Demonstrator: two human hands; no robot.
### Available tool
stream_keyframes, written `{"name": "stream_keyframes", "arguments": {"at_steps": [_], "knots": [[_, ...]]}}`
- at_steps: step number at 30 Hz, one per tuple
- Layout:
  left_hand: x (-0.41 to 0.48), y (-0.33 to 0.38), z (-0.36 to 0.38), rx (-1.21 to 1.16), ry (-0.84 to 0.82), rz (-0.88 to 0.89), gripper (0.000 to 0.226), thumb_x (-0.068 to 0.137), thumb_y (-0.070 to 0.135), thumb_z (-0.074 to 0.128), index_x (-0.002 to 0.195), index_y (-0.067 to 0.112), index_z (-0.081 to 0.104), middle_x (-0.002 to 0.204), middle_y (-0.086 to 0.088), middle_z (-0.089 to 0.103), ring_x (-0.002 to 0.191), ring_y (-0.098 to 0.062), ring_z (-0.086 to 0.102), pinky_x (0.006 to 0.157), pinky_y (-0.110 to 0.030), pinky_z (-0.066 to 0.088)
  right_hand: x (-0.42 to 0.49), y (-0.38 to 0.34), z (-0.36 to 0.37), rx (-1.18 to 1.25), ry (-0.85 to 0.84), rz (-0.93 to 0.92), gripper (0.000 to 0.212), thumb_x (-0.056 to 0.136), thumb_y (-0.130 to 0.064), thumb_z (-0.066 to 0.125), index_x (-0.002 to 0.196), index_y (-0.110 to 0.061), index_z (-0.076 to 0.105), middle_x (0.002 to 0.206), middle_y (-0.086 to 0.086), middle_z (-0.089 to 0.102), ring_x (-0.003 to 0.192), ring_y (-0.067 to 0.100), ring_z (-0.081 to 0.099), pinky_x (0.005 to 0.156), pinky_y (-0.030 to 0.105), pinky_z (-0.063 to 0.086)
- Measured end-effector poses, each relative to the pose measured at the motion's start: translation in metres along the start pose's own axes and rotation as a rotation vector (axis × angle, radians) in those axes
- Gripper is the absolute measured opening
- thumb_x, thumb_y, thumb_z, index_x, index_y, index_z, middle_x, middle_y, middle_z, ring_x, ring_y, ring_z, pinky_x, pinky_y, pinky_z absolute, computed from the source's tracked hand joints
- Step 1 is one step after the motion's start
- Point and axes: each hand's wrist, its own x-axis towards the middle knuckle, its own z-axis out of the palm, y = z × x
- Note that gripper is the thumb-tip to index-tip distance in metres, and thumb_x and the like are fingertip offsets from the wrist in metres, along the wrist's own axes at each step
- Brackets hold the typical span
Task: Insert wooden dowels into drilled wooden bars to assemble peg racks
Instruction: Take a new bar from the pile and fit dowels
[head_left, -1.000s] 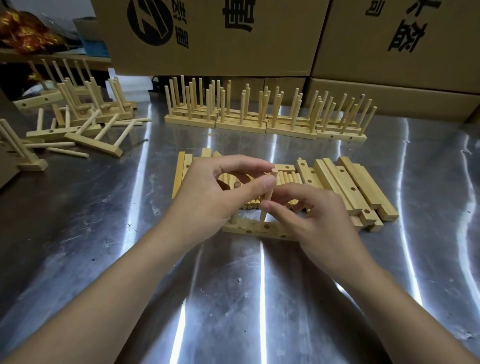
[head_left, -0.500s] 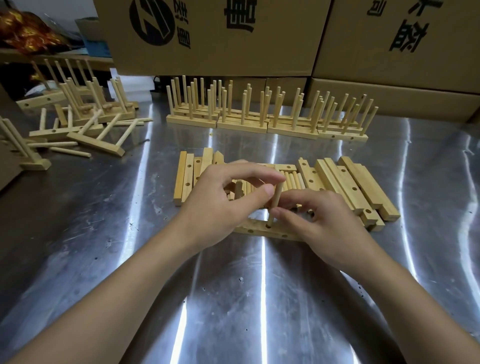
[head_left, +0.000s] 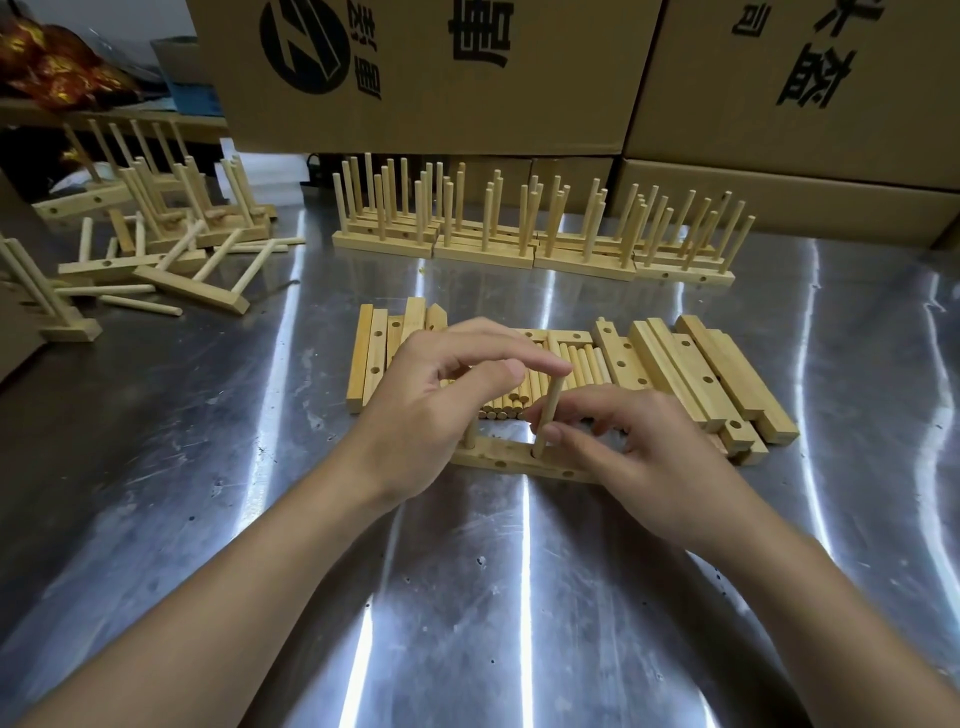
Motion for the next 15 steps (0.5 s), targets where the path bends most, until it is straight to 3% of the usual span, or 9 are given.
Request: {"name": "stream_keyframes", "arguments": {"at_steps": [7,12,15], "knots": [[-0.0008,0.0028,0.0009,-0.002,-0.003,-0.012,0.033,0.098,0.015,0.052,0.107,0.015,0.084,0.112,-0.001,0.077,0.119,-0.018,0.067,0.103,-0.030,0.049,0.0008,-0.0001,0.0025,0.012,-0.008,0.002,0.014,0.103,-0.025,0.068,0.108,-0.031,0.079,0.097,-0.021,0.075,0.099,0.005,0.069,0.081,0.013,0.045],[-0.0004,0.0008,0.0022,0.048,0.015,-0.022,0.031,0.098,0.015,0.054,0.106,0.019,0.084,0.109,0.001,0.077,0.115,-0.022,0.067,0.101,-0.050,0.050,0.0005,0.0004,0.0015,-0.005,0.010,0.023,0.009,0.100,-0.031,0.071,0.103,-0.033,0.079,0.091,-0.019,0.075,0.094,0.001,0.067,0.079,0.011,0.042],[-0.0016,0.0002,0.0030,0.078,0.026,-0.011,0.030,0.098,0.016,0.055,0.106,0.018,0.084,0.110,0.001,0.077,0.116,-0.024,0.067,0.099,-0.052,0.048,-0.0005,-0.0006,0.0031,-0.015,0.012,0.018,0.011,0.099,-0.035,0.070,0.105,-0.035,0.079,0.094,-0.022,0.075,0.097,0.000,0.067,0.079,0.010,0.043]]}}
